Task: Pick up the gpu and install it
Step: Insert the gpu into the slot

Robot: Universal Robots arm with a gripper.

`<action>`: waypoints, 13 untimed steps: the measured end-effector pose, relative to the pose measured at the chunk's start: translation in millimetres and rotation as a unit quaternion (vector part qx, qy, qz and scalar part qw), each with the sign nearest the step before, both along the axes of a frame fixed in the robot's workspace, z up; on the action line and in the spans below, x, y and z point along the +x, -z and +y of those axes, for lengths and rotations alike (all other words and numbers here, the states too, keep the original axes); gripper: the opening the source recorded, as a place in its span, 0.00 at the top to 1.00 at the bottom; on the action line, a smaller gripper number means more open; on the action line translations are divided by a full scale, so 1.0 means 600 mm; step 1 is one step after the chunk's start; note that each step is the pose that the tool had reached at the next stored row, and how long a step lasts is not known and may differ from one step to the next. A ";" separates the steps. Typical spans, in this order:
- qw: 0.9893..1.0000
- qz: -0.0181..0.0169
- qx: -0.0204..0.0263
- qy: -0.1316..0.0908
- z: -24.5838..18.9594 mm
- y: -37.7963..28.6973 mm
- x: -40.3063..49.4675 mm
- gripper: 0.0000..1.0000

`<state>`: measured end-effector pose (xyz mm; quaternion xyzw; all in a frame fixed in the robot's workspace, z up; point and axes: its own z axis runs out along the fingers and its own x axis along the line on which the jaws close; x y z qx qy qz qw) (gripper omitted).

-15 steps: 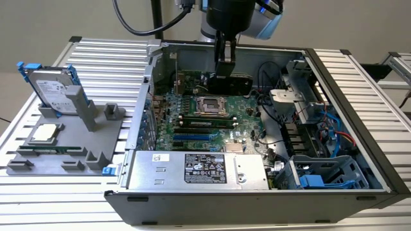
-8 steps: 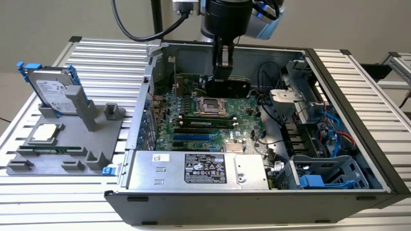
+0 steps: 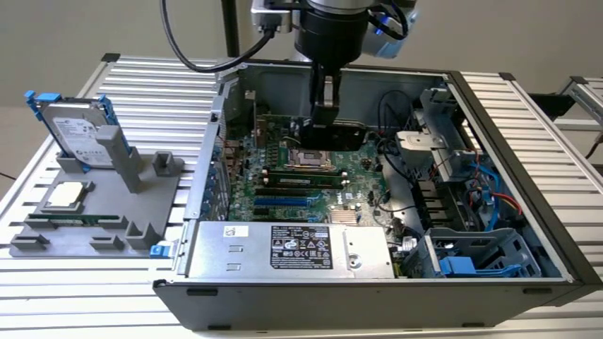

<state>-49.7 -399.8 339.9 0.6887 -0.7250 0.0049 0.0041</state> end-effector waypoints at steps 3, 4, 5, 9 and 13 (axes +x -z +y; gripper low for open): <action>1.000 0.001 0.000 0.000 -0.0053 0.004 -0.001 1.00; 1.000 0.001 0.000 0.000 -0.0069 0.005 -0.001 1.00; 1.000 0.001 0.000 0.000 -0.0085 0.006 -0.002 1.00; 1.000 0.002 0.000 0.000 -0.0142 0.011 -0.003 1.00; 1.000 0.003 0.000 0.000 -0.0192 0.017 -0.005 1.00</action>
